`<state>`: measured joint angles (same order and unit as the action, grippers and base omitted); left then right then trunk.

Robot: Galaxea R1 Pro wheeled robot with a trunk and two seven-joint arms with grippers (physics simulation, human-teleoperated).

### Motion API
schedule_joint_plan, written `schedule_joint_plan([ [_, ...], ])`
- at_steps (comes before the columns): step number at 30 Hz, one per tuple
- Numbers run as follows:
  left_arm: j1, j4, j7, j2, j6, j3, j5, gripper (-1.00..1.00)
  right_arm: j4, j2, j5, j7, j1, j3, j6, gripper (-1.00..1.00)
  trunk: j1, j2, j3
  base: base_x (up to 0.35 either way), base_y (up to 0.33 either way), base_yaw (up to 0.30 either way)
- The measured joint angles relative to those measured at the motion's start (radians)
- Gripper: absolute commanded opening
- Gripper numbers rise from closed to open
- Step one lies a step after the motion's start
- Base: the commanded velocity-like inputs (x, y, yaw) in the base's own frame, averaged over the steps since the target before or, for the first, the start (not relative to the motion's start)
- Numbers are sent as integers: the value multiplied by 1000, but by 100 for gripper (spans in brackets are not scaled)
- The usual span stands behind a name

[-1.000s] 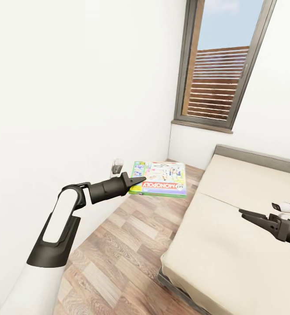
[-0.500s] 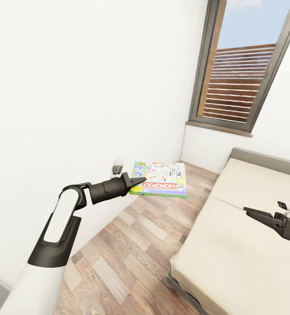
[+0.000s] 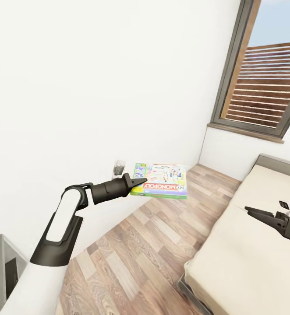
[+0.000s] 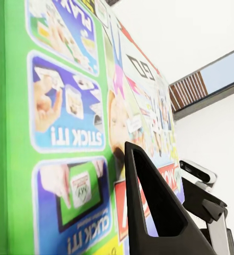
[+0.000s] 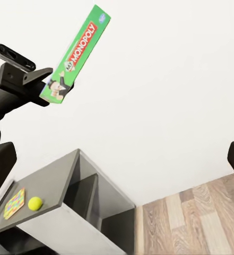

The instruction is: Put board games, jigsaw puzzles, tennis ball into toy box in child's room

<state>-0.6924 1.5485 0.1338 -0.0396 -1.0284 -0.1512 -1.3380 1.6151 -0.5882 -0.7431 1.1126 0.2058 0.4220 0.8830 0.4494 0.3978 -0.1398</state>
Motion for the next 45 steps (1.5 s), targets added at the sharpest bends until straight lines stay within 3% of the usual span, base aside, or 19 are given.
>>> schedule_joint_plan([
  [7, -1, -4, 0, -1, 0, -1, 1, -100, 0, -5, 0, 0, 1, 1, 2, 100, 0, 0, 0, 0, 0, 294],
  [12, -1, -6, 0, -2, 0, -1, 1, -100, 0, -28, 0, -1, 1, 1, 11, 100, 0, 0, 0, 0, 0, 295],
  [18, -1, -8, 0, -1, 0, -1, 1, -100, 0, -73, -1, -5, 0, -2, 45, 100, 0, 0, 0, 0, 0, 295],
  [21, -1, -8, 0, 0, 0, -1, 1, -100, 0, -121, -1, -8, -1, -9, 81, 100, 0, 0, 0, 0, 0, 295],
  [22, -1, -8, 0, 0, 0, -1, 1, -100, 0, -121, -1, -8, -1, -9, 81, 100, 0, 0, 0, 0, 0, 295],
  [25, -1, -8, 0, -1, 0, -1, 1, -100, 0, -167, -2, -11, -5, -13, 123, 100, 0, 0, 0, 0, 0, 295],
  [26, -1, -8, 0, -1, 0, -1, 1, -100, 0, -167, -2, -11, -6, -13, 124, 100, 0, 0, 0, 0, 0, 295],
  [31, 0, -9, 0, -1, 0, -1, 1, -100, 0, -224, -2, -16, -46, -21, 160, 100, 0, 0, 0, 0, 0, 295],
  [36, 0, -9, 1, 0, 0, -1, 1, -100, 1, -261, -2, -17, -82, -54, 161, 100, 0, 0, 0, 0, 0, 295],
  [45, 0, -9, 1, 0, 0, -1, 1, -100, 1, -272, 1, -22, -100, -100, 161, 100, 0, 0, 0, 0, 0, 295],
])
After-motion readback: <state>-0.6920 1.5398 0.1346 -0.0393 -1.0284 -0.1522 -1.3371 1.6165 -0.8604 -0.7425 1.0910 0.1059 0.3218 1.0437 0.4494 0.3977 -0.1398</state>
